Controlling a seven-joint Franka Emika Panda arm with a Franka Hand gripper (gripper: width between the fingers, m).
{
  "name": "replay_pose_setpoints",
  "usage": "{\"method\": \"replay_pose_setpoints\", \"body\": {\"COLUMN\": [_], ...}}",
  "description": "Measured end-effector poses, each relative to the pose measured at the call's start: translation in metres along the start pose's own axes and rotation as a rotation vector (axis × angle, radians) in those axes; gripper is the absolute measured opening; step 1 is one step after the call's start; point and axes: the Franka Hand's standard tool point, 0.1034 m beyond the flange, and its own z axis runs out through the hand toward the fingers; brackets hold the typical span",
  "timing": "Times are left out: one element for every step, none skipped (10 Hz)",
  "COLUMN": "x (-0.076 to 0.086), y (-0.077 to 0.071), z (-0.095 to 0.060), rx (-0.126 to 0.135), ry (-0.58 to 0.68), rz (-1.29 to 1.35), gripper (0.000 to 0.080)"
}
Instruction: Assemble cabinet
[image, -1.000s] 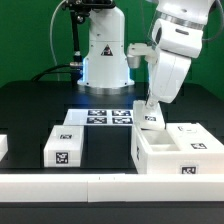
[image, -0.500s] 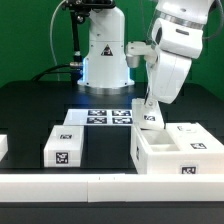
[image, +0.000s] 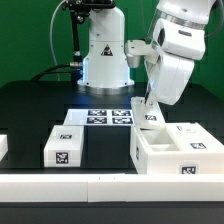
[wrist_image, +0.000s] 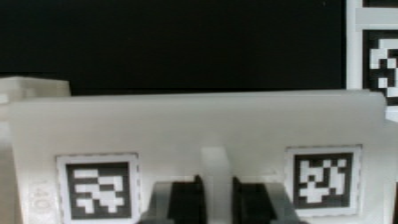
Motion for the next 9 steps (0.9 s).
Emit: {"method": "replay_pose_setpoints", "body": {"x": [-0.0012, -0.0027, -0.0043, -0.0049, -0.0047, -0.0048, -0.0051, -0.0055, -0.0062], "y": [0.0007, 0.0009, 0.0012, 0.0021, 0.0024, 0.0022, 0.0022, 0.0029, 0.0047], "z": [-0.0009, -0.0001, 0.0018, 0.0028, 0.0028, 0.003, 0.0031, 0.0028, 0.0026], "rx": [0.013, 0.024, 0.035, 0.038, 0.036, 0.037, 0.037, 0.034, 0.027], "ry": [-0.007, -0.013, -0.019, -0.022, -0.022, -0.022, -0.022, -0.021, -0.017], "rz": [0.001, 0.003, 0.006, 0.011, 0.019, 0.022, 0.023, 0.02, 0.013], "gripper": [0.0062, 0.0062, 0.0062, 0.0062, 0.0062, 0.0062, 0.0062, 0.0062, 0.0062]}}
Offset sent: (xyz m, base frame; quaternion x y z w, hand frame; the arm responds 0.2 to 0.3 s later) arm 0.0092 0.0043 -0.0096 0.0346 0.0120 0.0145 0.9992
